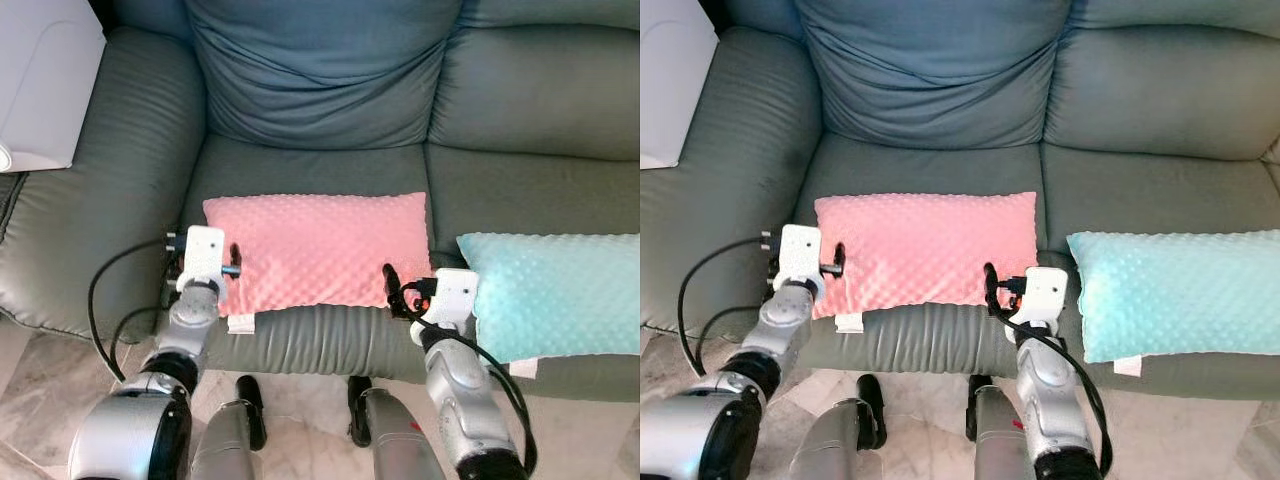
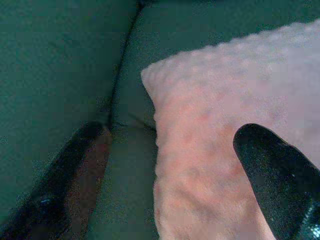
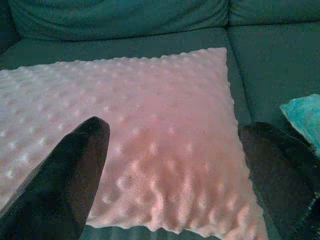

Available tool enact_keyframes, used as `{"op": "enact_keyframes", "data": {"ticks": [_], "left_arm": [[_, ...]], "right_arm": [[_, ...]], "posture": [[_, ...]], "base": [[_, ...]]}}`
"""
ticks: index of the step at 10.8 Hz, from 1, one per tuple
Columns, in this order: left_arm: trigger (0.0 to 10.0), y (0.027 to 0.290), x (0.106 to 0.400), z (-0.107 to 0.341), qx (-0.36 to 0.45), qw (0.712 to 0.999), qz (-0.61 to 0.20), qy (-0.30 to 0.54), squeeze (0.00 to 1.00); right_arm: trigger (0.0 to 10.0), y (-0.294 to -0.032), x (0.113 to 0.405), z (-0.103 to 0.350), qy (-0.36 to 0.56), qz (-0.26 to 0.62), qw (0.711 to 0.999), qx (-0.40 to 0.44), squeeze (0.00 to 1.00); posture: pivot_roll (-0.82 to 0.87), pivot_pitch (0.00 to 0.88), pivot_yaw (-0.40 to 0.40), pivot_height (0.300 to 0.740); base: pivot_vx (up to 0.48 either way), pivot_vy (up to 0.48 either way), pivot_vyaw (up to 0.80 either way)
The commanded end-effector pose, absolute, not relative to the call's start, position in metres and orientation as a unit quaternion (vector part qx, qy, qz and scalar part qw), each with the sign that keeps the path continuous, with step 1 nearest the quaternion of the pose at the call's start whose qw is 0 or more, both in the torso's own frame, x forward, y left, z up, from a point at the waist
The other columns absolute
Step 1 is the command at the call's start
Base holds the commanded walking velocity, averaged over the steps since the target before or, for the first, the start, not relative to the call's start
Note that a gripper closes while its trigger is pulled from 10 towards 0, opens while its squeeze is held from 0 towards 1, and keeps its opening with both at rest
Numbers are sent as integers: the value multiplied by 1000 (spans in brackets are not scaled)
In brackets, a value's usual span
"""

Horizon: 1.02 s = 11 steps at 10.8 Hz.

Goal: Move the pillow to the sofa

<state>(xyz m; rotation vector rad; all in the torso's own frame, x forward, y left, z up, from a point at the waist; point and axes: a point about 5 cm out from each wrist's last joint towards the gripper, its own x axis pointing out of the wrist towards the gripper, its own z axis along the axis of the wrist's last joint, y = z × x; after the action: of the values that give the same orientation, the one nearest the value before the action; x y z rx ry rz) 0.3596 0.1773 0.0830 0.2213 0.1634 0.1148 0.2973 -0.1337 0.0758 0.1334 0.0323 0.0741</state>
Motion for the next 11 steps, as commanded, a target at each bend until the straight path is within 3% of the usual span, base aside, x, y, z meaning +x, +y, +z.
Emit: {"op": "enact_keyframes", "data": {"ticks": [1, 2, 3, 4, 6, 9, 11], "left_arm": [[10000, 183, 356, 80, 108, 989, 55, 83, 0], [10000, 185, 358, 84, 96, 991, 52, 76, 0], [10000, 188, 361, 91, 67, 995, 46, 59, 0], [10000, 190, 362, 94, 25, 997, 45, 50, 0], [10000, 188, 354, 95, -33, 999, -6, 17, 0], [10000, 191, 316, 92, -56, 998, -40, -5, 0], [10000, 194, 300, 85, -54, 998, -33, 7, 0]], "right_arm": [[10000, -133, 290, 70, 34, 36, 996, 71, 1000], [10000, -134, 291, 72, 35, 35, 996, 72, 1000], [10000, -138, 291, 67, 53, 31, 995, 77, 643], [10000, -139, 293, 60, 73, 47, 992, 92, 0], [10000, -145, 304, 55, 81, 52, 992, 80, 0], [10000, -153, 327, 51, 102, 57, 990, 81, 0], [10000, -134, 316, 21, 215, 88, 960, 157, 0]], "posture": [[-158, 375, 4, 740], [-150, 363, 5, 740], [-140, 353, 9, 740], [-127, 344, 15, 740], [-87, 336, 33, 740], [7, 345, 55, 740], [35, 353, 54, 740]], "base": [[0, 0, 0], [0, 0, 0], [0, 0, 0], [0, 0, 0], [0, 0, 0], [0, 0, 0], [0, 0, 0]]}}
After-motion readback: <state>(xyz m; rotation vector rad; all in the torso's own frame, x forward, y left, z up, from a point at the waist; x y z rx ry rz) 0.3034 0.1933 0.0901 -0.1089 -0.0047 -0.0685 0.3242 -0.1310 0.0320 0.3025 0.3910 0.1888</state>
